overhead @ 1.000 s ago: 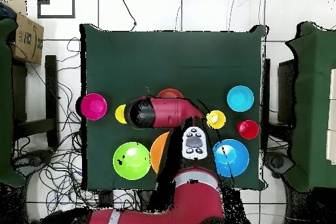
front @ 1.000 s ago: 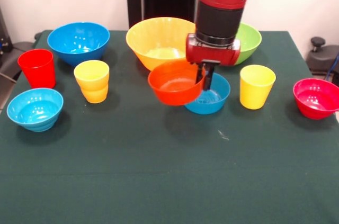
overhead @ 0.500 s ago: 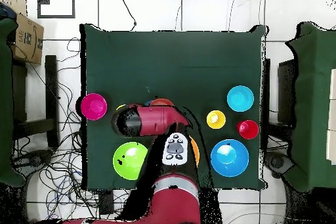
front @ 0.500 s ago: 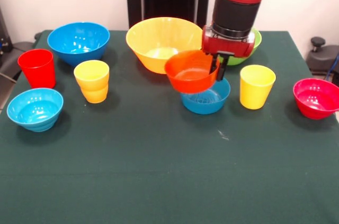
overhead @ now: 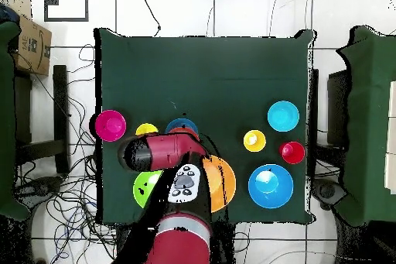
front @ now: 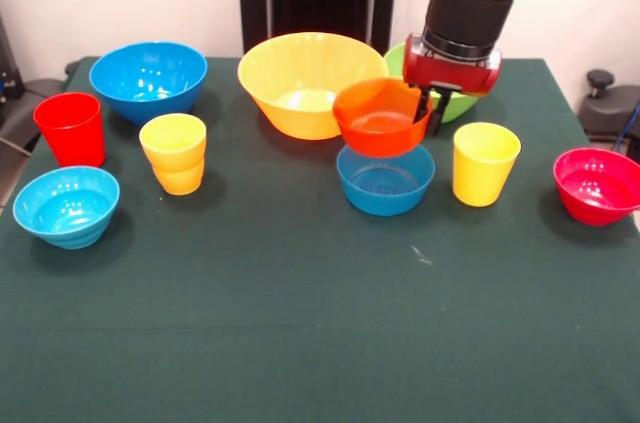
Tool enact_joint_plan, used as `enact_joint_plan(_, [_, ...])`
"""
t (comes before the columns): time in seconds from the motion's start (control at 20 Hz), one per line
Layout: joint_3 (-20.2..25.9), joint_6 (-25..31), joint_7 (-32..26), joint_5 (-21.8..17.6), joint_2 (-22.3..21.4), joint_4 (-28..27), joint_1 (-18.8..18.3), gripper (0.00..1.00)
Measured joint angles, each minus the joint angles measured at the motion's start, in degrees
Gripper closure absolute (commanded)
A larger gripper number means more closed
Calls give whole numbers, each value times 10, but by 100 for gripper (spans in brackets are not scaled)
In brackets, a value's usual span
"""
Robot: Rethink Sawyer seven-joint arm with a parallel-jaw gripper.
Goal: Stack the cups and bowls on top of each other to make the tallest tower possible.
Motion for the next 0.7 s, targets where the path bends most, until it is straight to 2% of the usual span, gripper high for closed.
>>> enact_joint_plan(0.3, [-9, -21, 24, 0, 7, 3, 14, 100])
enact_joint_plan(0.7, [-9, -54, 26, 0, 29, 3, 10, 100])
